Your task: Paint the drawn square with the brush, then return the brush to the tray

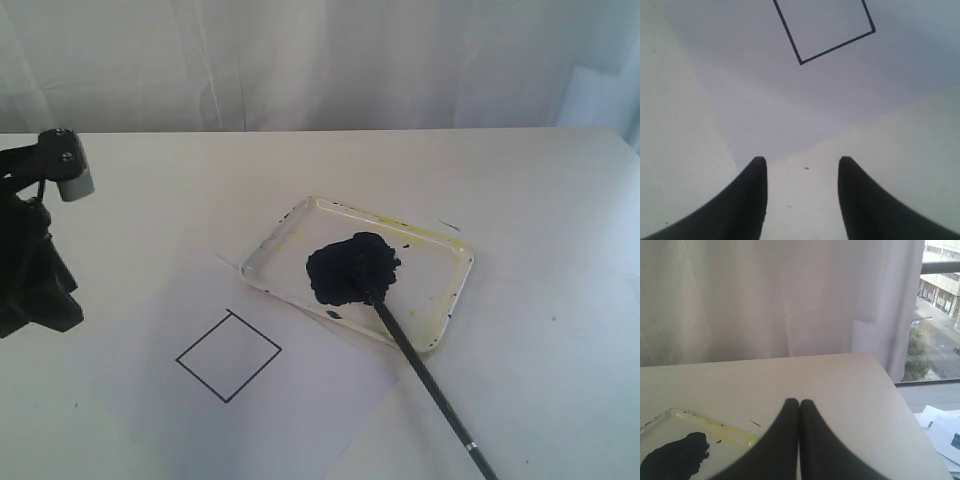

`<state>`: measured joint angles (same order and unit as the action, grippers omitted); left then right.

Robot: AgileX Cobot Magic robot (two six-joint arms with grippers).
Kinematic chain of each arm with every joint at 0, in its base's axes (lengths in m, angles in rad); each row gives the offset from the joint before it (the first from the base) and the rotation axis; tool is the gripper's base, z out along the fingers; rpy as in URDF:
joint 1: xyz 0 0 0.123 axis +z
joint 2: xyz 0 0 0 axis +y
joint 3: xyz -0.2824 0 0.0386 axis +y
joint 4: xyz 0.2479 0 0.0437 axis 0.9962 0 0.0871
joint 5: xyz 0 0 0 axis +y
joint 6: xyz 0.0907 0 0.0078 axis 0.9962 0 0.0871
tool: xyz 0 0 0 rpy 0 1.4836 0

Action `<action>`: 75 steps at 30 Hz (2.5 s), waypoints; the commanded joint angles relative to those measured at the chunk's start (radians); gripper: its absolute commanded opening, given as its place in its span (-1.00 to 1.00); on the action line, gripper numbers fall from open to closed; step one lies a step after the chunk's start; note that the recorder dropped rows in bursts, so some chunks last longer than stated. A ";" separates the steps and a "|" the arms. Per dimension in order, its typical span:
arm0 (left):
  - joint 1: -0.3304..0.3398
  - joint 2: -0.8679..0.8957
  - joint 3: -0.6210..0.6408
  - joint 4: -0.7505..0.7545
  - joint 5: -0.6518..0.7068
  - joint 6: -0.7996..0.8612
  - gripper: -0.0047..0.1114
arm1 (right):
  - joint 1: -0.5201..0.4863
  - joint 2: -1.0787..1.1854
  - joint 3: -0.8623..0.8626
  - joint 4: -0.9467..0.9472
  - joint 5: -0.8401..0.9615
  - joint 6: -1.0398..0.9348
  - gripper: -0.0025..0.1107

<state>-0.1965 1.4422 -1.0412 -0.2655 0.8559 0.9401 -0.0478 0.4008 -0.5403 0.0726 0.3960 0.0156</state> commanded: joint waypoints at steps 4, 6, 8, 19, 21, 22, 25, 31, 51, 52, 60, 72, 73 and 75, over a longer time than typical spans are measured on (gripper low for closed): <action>-0.037 0.151 0.006 -0.036 -0.113 0.095 0.40 | -0.003 0.167 -0.145 0.006 0.133 -0.016 -0.96; -0.037 0.188 0.006 -0.038 -0.117 0.123 0.42 | -0.003 0.200 -0.170 0.006 0.164 -0.016 -0.96; -0.037 0.218 0.006 -0.038 -0.137 0.162 0.42 | -0.003 0.225 -0.187 0.006 0.167 -0.016 -0.96; -0.087 0.280 0.006 0.012 -0.256 0.336 0.31 | -0.003 0.504 -0.347 0.228 0.151 -0.287 -0.96; -0.106 0.282 0.006 0.007 -0.260 0.369 0.31 | -0.003 0.559 -0.366 0.299 0.156 -0.381 -0.96; -0.112 0.282 0.006 0.007 -0.260 0.378 0.31 | -0.003 0.587 -0.371 0.318 0.162 -0.437 -0.96; -0.116 0.282 0.006 0.005 -0.258 0.380 0.31 | -0.003 0.661 -0.379 0.395 0.160 -0.514 -0.96; -0.116 0.308 0.044 0.005 -0.307 0.383 0.31 | 0.023 0.757 -0.407 0.431 0.152 -0.643 -0.96; -0.116 0.331 0.077 -0.072 -0.378 0.336 0.31 | 0.177 0.868 -0.449 0.420 0.188 -0.717 -0.30; -0.116 0.331 0.077 -0.077 -0.378 0.336 0.31 | 0.177 0.871 -0.449 0.420 0.188 -0.717 -0.30; -0.116 0.366 0.077 -0.079 -0.367 0.338 0.31 | 0.177 0.872 -0.449 0.420 0.202 -0.717 -0.30; -0.116 0.367 0.077 -0.119 -0.342 0.308 0.31 | 0.177 0.942 -0.449 0.424 0.320 -0.717 -0.30; -0.116 0.367 0.077 -0.119 -0.342 0.306 0.31 | 0.177 0.947 -0.449 0.424 0.324 -0.717 -0.30; -0.116 0.367 0.077 -0.119 -0.342 0.292 0.31 | 0.177 0.957 -0.449 0.424 0.336 -0.717 -0.30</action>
<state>-0.3063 1.7978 -0.9716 -0.3714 0.4743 1.2604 0.1286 1.3458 -0.9831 0.4936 0.7140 -0.6911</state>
